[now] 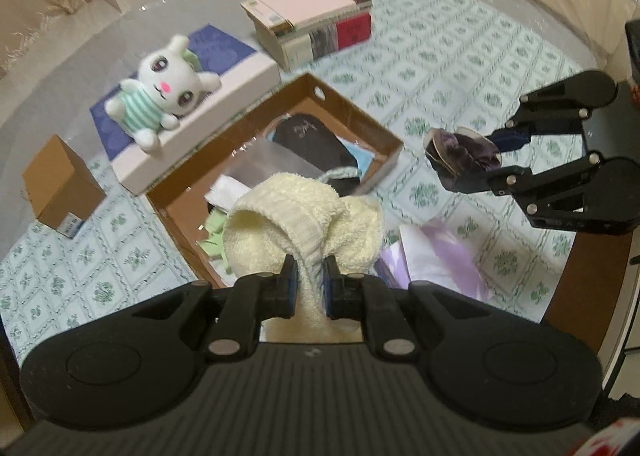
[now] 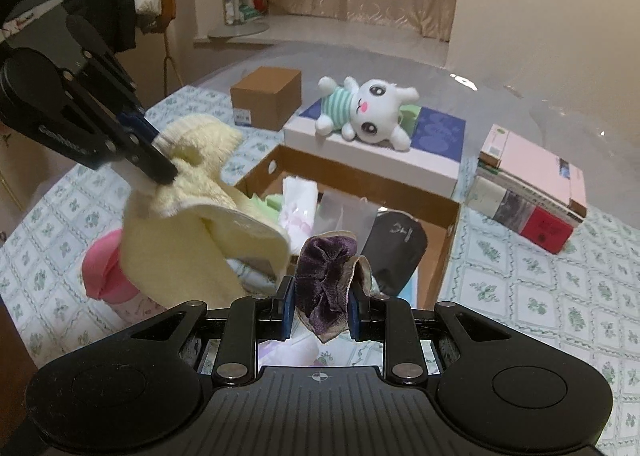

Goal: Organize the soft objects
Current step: 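Lift the yellow towel and purple scrunchie and carry both over the cardboard box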

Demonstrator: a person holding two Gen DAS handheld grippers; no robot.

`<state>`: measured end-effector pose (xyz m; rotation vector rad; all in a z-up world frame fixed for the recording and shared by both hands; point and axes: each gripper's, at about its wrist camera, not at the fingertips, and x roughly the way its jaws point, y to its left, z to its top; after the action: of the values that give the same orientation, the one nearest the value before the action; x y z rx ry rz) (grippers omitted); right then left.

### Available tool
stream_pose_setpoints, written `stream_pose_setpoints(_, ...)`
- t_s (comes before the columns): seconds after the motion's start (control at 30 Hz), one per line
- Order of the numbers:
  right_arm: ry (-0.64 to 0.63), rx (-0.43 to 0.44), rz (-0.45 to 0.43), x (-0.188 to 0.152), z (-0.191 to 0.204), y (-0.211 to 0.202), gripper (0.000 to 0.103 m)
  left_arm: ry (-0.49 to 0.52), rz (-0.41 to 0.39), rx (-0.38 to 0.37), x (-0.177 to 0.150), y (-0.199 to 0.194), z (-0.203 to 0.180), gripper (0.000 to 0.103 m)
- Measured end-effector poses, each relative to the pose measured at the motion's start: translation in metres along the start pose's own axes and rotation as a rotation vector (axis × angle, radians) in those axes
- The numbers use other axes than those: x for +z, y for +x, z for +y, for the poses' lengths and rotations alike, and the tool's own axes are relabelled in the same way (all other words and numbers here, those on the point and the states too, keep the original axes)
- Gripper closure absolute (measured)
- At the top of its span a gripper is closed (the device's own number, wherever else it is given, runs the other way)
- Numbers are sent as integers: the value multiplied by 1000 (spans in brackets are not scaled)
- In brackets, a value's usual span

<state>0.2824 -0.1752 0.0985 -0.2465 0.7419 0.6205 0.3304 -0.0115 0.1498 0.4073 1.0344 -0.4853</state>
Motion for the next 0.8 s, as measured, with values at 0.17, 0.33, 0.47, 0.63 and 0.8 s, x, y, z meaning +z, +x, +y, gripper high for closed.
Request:
stream_pose_setpoints(0.17, 24, -16, -27, 1, -5, -9, 77, -27, -49, 28, 2, -22, 11, 92)
stream_pose_setpoints(0.33, 51, -32, -33, 1, -15, -9, 77, -75, -103, 63, 7, -38, 27, 92)
stream_pose_setpoints(0.47, 72, -51, -37, 5, -27, -6, 77, -100, -132, 93, 15, -41, 39, 92)
stream_pose_setpoints(0.63, 95, -69, -59, 15, -41, -2, 77, -126, -157, 134, 25, -34, 53, 92)
stream_pose_setpoints(0.8, 105, -76, -75, 27, -52, 10, 77, -148, -163, 163, 34, -16, 66, 92)
